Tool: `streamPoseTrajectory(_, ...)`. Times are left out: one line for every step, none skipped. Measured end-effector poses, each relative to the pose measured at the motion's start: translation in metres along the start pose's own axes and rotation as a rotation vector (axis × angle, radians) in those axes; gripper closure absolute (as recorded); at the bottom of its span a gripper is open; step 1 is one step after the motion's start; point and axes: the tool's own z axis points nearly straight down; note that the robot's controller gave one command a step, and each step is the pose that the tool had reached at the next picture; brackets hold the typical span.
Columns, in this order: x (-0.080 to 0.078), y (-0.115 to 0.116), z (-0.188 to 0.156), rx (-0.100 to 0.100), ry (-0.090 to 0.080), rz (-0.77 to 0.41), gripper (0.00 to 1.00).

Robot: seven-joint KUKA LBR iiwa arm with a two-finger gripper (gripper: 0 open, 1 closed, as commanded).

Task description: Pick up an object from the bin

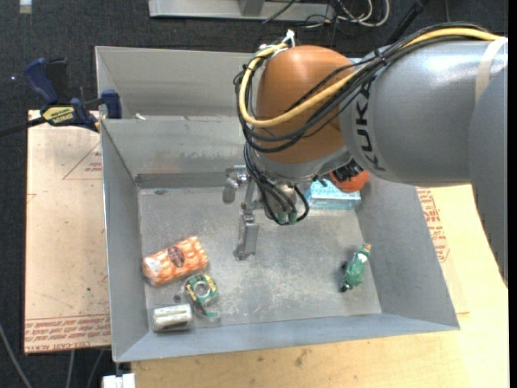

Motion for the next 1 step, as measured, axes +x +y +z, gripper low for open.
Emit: streamPoseTrajectory(-0.0016,-0.0006,-0.0045,-0.001,-0.008,0.003,0.00)
